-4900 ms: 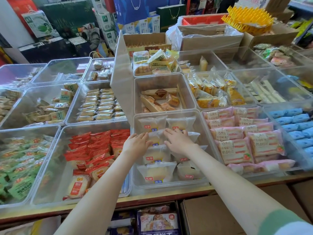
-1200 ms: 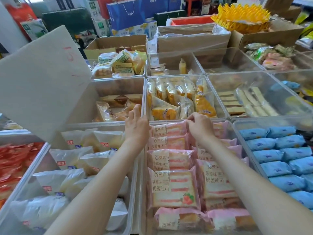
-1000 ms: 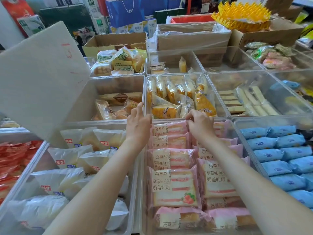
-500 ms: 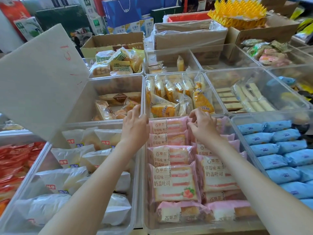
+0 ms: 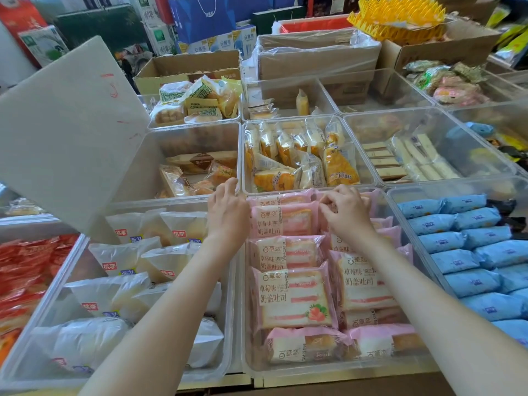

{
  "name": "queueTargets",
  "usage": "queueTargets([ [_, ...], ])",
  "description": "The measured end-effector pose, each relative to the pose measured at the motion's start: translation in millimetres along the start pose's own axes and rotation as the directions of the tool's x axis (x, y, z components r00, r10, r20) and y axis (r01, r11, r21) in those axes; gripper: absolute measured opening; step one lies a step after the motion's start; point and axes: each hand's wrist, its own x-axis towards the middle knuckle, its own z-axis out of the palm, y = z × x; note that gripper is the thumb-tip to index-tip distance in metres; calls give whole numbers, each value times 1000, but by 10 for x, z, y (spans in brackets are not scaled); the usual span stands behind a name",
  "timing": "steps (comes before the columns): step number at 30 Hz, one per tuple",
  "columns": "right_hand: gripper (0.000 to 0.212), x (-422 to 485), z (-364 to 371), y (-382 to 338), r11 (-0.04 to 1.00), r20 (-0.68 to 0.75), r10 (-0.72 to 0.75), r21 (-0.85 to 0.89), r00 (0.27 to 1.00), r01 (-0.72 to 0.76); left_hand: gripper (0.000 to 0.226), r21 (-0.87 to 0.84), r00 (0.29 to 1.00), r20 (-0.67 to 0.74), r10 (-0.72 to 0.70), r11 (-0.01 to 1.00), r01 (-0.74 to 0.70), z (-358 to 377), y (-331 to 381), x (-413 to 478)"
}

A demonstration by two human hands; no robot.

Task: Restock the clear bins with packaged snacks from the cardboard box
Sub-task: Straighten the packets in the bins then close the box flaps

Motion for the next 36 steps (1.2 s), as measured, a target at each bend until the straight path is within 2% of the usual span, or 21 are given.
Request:
queueTargets([
  [5, 13, -18, 40, -20, 997, -77, -54, -60, 996, 50, 27, 58, 999, -52, -9, 998, 12, 46, 1, -31],
  [10, 12, -88, 19, -7, 992, -82, -74, -108, 994, 65, 32, 244, 999, -30, 34, 970, -26, -5, 63, -60],
  [13, 15, -114, -41, -27, 997, -46, -33, -64, 998, 30, 38, 265, 999, -53, 4, 964, 10, -55, 97, -126],
  [15, 16, -177, -106, -58, 999, -54, -35, 35, 998, 37, 38, 222, 996, -85, 19, 975, 1, -83, 98, -202],
  [17, 13, -273, -174, -88, 991, -21, -73, 112, 997, 75, 31, 142, 996, -31, 84, 987, -79, -91, 88, -289],
  [19, 14, -367, -216, -89, 994, 140, -88, 81, 986, 78, 27, 120, 988, 70, 137, 982, -145, -94, 62, -344],
  [21, 21, -430, -221, -63, 998, 320, -58, -18, 946, 67, 38, 143, 975, 176, 138, 976, -164, -108, 34, -369],
  [23, 24, -455, -205, -43, 998, 356, -33, -36, 934, 49, 47, 144, 957, 260, 130, 975, -172, -153, 24, -369],
  [26, 18, -440, -209, -45, 999, 332, -33, -3, 943, 36, 46, 144, 937, 320, 140, 970, -194, -204, 37, -358],
  [28, 15, -428, -225, -31, 999, 339, -33, 13, 940, 30, 36, 108, 944, 302, 132, 979, -171, -186, 26, -365],
  [31, 29, -437, -227, 6, 997, 305, -34, 72, 952, 13, 25, 51, 967, 231, 110, 991, -125, -132, -4, -379],
  [33, 36, -417, -220, 14, 996, 245, -49, 80, 968, 30, 22, 78, 979, 175, 100, 990, -115, -118, 11, -389],
  [36, 34, -354, -259, -7, 996, 153, -79, 59, 985, 70, 23, 172, 993, 71, 89, 980, -100, -155, 64, -385],
])
